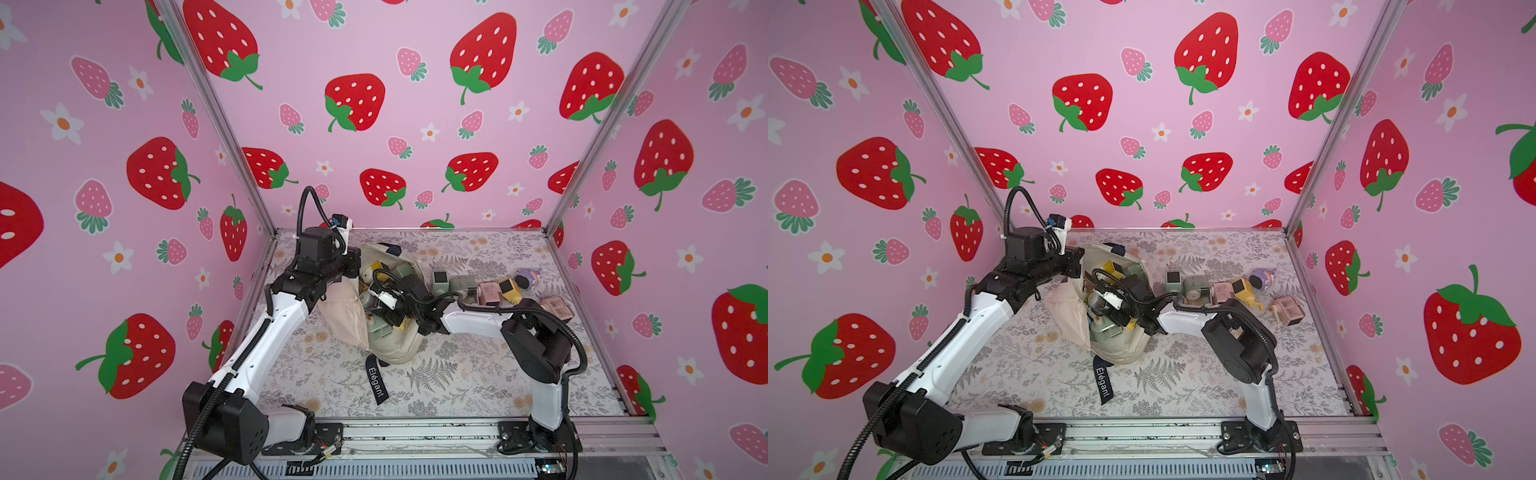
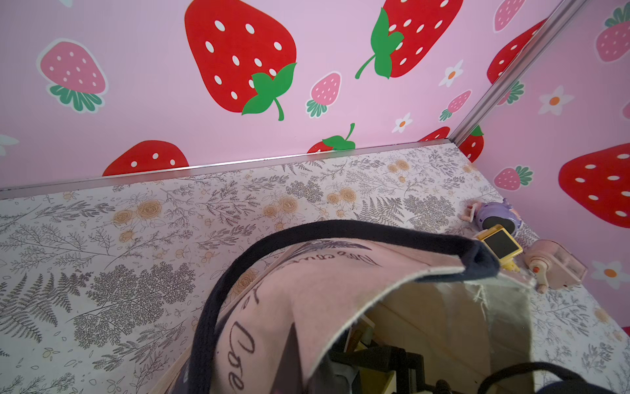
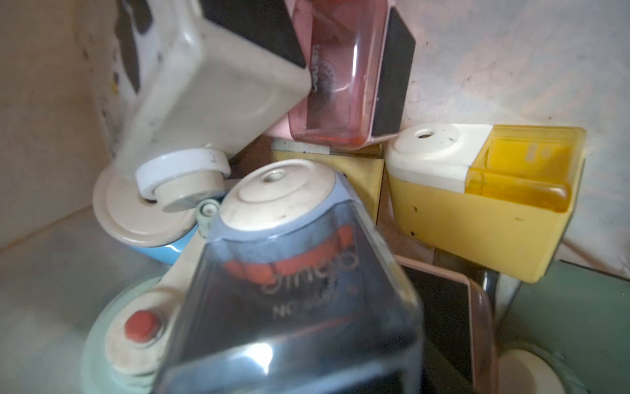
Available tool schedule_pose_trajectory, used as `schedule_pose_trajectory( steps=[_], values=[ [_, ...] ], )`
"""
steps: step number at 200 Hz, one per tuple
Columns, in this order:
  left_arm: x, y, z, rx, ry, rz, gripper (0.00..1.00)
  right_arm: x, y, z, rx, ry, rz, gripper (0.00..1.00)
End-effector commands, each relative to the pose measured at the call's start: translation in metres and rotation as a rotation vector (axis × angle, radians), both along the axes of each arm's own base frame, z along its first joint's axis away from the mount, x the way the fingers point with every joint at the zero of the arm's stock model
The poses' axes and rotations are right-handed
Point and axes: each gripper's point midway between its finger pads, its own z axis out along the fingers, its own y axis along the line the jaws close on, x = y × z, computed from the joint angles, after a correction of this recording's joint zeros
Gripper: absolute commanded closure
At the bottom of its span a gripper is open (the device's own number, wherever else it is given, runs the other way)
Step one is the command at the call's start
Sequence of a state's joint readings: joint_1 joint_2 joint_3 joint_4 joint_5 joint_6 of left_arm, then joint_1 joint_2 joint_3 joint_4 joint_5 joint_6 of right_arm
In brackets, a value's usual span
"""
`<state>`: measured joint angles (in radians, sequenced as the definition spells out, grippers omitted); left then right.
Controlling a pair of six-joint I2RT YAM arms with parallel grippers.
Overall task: Take out the pencil sharpeners from the tote bags
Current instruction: Pick up the pencil sharpener from the canvas bag.
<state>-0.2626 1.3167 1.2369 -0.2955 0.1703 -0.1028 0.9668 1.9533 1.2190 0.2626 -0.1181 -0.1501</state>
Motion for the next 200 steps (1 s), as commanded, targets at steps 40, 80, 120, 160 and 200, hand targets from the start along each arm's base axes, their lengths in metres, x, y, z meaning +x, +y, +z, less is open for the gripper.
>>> schedule_pose_trajectory(
  steps=[40,80,120,160,200],
  values=[
    [0.005,-0.009,0.033,-0.031,-0.086,-0.038,1.00,-0.009,-0.003,0.039,0.102,-0.033,0.008,0.35],
    [0.005,-0.009,0.033,-0.033,-0.085,-0.038,1.00,-0.012,-0.006,0.045,0.133,-0.034,0.001,0.38],
    [0.005,-0.009,0.032,-0.032,-0.085,-0.039,1.00,-0.018,-0.012,0.056,0.174,-0.028,-0.001,0.39],
    [0.006,-0.009,0.033,-0.031,-0.086,-0.037,1.00,-0.028,-0.024,0.068,0.218,-0.020,-0.004,0.41],
    [0.007,-0.009,0.032,-0.032,-0.082,-0.037,1.00,-0.039,-0.037,0.080,0.241,0.012,-0.013,0.41]
  ],
)
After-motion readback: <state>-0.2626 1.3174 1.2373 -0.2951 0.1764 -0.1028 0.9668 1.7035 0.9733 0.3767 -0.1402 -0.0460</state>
